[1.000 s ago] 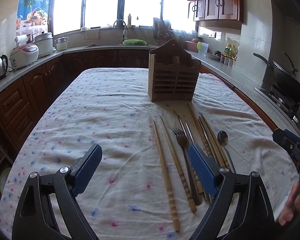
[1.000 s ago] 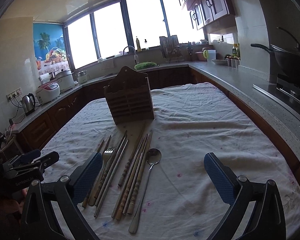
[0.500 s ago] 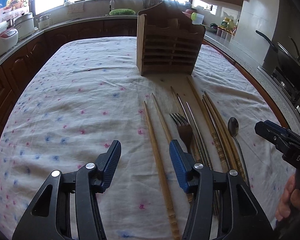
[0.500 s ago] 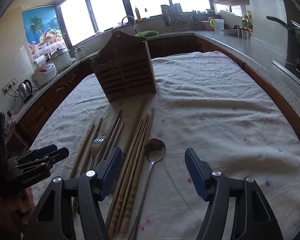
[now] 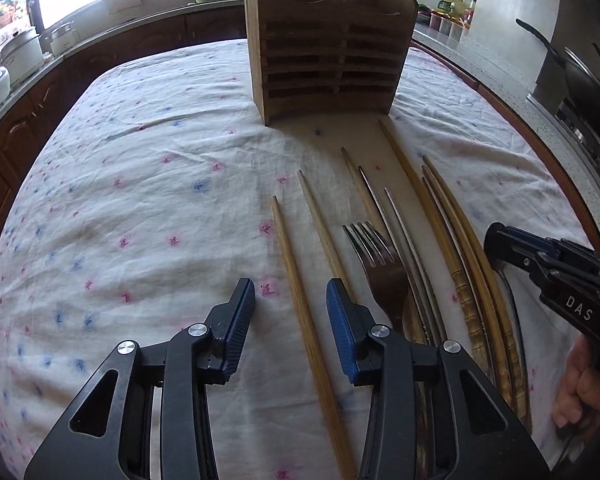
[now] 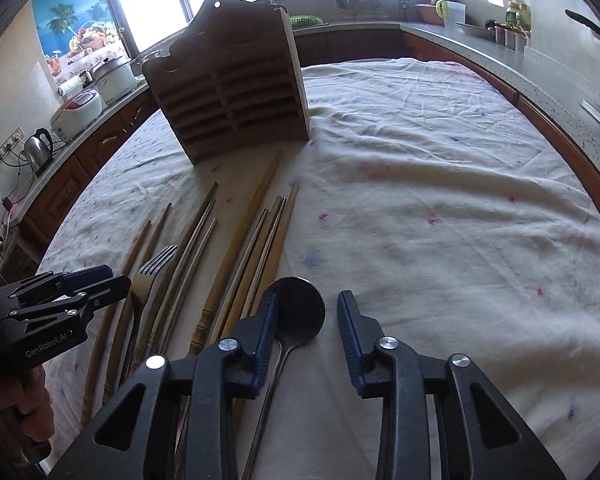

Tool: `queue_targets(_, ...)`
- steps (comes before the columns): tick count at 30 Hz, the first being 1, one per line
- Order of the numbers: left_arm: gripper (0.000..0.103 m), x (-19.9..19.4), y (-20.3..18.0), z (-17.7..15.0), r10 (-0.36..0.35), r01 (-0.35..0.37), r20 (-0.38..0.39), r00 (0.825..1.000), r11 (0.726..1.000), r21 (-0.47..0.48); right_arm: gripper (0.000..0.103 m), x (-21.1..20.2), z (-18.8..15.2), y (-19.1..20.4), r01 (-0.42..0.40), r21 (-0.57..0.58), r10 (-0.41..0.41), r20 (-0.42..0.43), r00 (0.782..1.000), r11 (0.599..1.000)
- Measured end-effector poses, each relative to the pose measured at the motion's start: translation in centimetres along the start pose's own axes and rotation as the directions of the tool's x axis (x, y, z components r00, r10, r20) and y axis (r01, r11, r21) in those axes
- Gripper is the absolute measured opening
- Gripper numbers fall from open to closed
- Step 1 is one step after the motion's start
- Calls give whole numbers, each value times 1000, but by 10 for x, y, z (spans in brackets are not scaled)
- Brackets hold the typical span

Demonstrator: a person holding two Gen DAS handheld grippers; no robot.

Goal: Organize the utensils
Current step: 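Grasp a bamboo chopstick with the left tool while the right tool grasps the metal spoon, then lift the chopstick with the left tool while the right tool carries the spoon toward the wooden holder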

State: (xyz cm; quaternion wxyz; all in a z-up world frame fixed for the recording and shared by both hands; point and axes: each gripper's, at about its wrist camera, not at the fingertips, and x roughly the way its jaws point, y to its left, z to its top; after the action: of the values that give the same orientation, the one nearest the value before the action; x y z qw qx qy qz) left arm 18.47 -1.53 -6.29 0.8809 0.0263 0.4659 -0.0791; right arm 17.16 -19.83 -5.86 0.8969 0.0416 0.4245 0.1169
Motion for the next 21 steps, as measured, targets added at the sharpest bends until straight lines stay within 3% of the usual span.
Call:
queue_targets(2, 35, 2, -4, 1, 7, -7, 5, 1000, 1000, 21, 11, -1, 1, -3, -14, 14, 14, 8, 1000, 1000)
queue_targets(4, 12, 2, -6, 2, 1, -2, 14, 1000, 999, 40, 5, -4, 1, -4, -31, 22, 31, 24, 999, 999)
queue_targets(6, 7, 2, -8, 2, -7, 6, 15, 1000, 999, 52, 3, -9, 1, -6, -40, 31, 39, 36, 999, 999)
queue_targets(10, 6, -3, -5, 0, -58, 58, 21, 998, 998, 28, 3, -21, 0, -7, -37, 35, 35, 62, 998, 999)
queue_targets(14, 6, -26, 3, -2, -100, 101, 75, 992, 995, -11, 3, -41, 1, -9, -37, 37, 33, 102, 994, 999)
queue_targets(21, 6, -81, 26, 3, -183, 205, 201, 962, 974, -92, 3, -90, 10, -1, -23, 3, 22, 217, 976, 1000)
